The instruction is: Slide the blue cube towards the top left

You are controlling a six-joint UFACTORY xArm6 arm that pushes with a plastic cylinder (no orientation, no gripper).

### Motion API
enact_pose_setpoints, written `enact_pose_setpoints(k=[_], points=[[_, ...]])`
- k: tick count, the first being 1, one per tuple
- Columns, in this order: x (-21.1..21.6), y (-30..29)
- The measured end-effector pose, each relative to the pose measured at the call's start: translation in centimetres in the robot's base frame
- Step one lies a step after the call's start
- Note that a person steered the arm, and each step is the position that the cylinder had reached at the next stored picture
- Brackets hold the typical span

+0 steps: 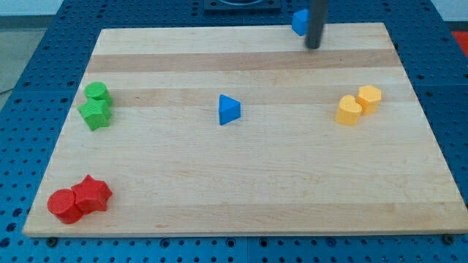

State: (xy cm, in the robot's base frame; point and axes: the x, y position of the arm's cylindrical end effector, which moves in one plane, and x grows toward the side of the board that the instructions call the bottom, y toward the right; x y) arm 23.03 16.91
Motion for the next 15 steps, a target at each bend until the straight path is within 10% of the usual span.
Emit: enact_pose_setpoints(k=[3,6,8,11,13,15], points=[[-3.9,1.7],[3.1,-11.7],[-2.2,-28.1],[-3.4,-17.5],[6.7,-9.6],[0.6,-3.8]])
